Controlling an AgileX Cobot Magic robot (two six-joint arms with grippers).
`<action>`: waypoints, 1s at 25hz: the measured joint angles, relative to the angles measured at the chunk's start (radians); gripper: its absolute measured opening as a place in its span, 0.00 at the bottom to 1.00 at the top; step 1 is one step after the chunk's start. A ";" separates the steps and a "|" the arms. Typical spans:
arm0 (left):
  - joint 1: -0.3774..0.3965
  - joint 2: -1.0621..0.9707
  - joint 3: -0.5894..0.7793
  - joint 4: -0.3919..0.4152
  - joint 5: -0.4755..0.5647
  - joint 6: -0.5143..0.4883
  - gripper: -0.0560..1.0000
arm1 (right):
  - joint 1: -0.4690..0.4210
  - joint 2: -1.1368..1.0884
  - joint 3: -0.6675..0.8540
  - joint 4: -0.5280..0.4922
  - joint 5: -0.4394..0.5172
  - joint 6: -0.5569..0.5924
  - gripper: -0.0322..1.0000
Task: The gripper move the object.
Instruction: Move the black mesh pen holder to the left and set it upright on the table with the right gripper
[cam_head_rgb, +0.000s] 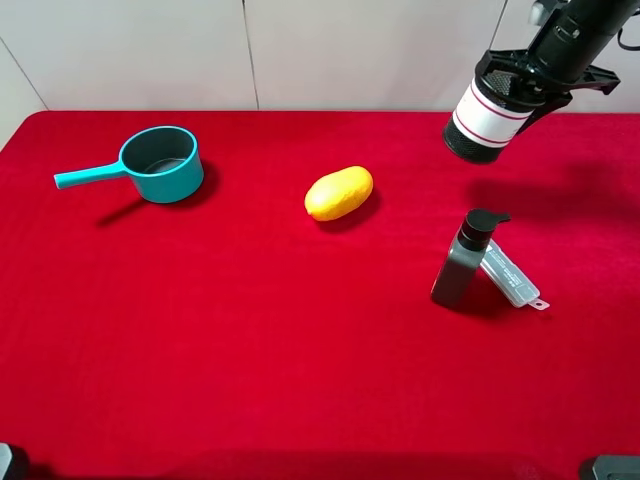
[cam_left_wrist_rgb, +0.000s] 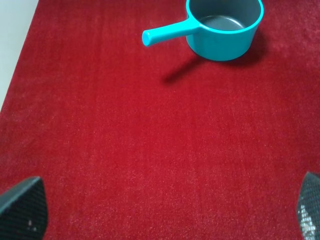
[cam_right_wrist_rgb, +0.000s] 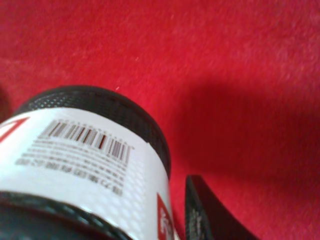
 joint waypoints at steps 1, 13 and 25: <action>0.000 0.000 0.000 0.000 0.000 0.000 1.00 | 0.006 -0.009 0.000 0.000 0.003 0.005 0.12; 0.000 0.000 0.000 0.000 0.000 0.000 1.00 | 0.234 -0.031 -0.162 -0.025 0.070 0.044 0.12; 0.000 0.000 0.000 0.000 0.000 0.000 1.00 | 0.448 0.017 -0.306 -0.042 0.075 0.100 0.12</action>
